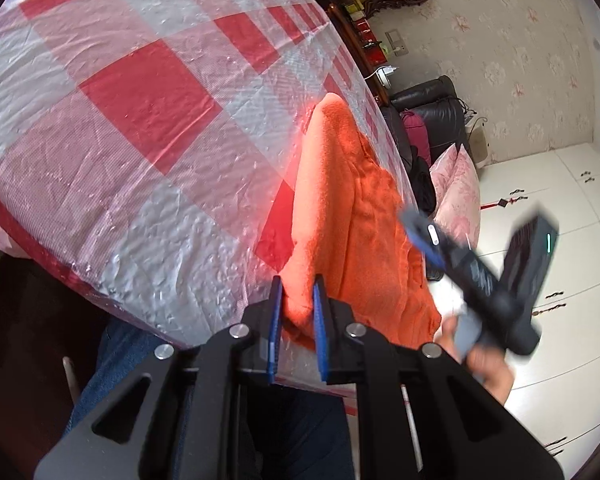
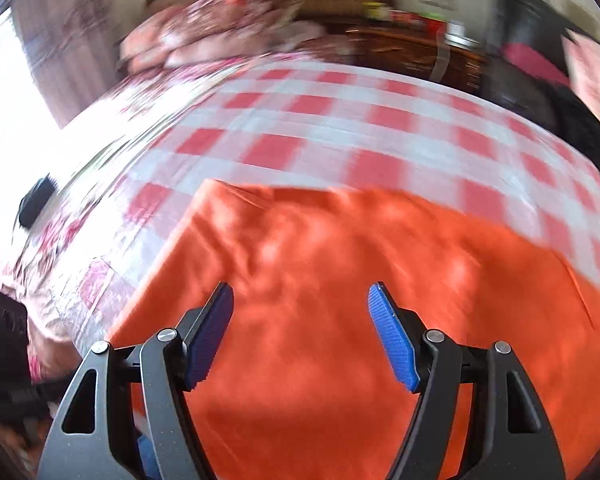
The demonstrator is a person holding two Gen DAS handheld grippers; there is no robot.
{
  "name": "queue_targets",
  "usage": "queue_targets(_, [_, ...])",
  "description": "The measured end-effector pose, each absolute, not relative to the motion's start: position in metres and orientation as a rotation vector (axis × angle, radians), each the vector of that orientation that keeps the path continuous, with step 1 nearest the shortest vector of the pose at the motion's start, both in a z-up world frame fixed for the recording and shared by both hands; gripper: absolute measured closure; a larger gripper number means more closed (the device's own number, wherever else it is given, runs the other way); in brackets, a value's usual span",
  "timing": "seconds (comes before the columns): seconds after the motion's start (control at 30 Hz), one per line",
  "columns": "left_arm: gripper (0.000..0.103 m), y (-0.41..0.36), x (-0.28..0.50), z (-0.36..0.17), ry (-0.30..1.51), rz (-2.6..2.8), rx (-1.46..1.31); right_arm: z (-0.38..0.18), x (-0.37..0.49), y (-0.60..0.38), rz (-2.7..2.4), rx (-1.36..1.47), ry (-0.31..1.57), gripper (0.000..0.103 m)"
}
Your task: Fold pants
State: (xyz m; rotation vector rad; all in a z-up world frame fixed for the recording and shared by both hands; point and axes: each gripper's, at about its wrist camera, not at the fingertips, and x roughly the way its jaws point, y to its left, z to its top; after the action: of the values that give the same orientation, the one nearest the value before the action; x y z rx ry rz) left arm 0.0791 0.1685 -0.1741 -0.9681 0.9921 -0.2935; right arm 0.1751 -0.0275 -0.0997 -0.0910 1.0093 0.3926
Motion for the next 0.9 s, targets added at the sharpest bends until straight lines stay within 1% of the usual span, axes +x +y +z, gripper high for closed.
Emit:
queue_targets(0.03, [0.089,0.167,0.079,-0.173,0.989,-0.293,-0.96,-0.106,0.188,-0.01,0.428,-0.117,1.033,0.035])
queue_targets(0.13, [0.089,0.163,0.079,-0.171,0.986,-0.295,-0.942,-0.126,0.209,0.017,0.45,-0.18,1.084,0.04])
queue_targets(0.2, [0.089,0.16,0.079,-0.169,0.98,-0.297,-0.925,-0.132,0.218,0.027,0.394,-0.252,1.043,0.04])
queue_targets(0.33, [0.089,0.153,0.078,-0.166,0.966,-0.292,-0.885,-0.125,0.233,0.024,0.278,-0.226,1.008,0.04])
queue_targets(0.43, [0.089,0.15,0.077,-0.165,0.96,-0.291,-0.869,-0.113,0.23,0.028,0.365,-0.145,1.005,0.04])
queue_targets(0.57, [0.089,0.148,0.076,-0.167,0.954,-0.299,-0.877,-0.122,0.232,0.052,0.395,-0.214,1.04,0.043])
queue_targets(0.73, [0.089,0.149,0.073,-0.168,0.939,-0.306,-0.857,-0.135,0.246,0.06,0.349,-0.23,1.03,0.043])
queue_targets(0.9, [0.09,0.147,0.072,-0.166,0.939,-0.299,-0.833,-0.129,0.256,0.06,0.33,-0.218,1.006,0.043])
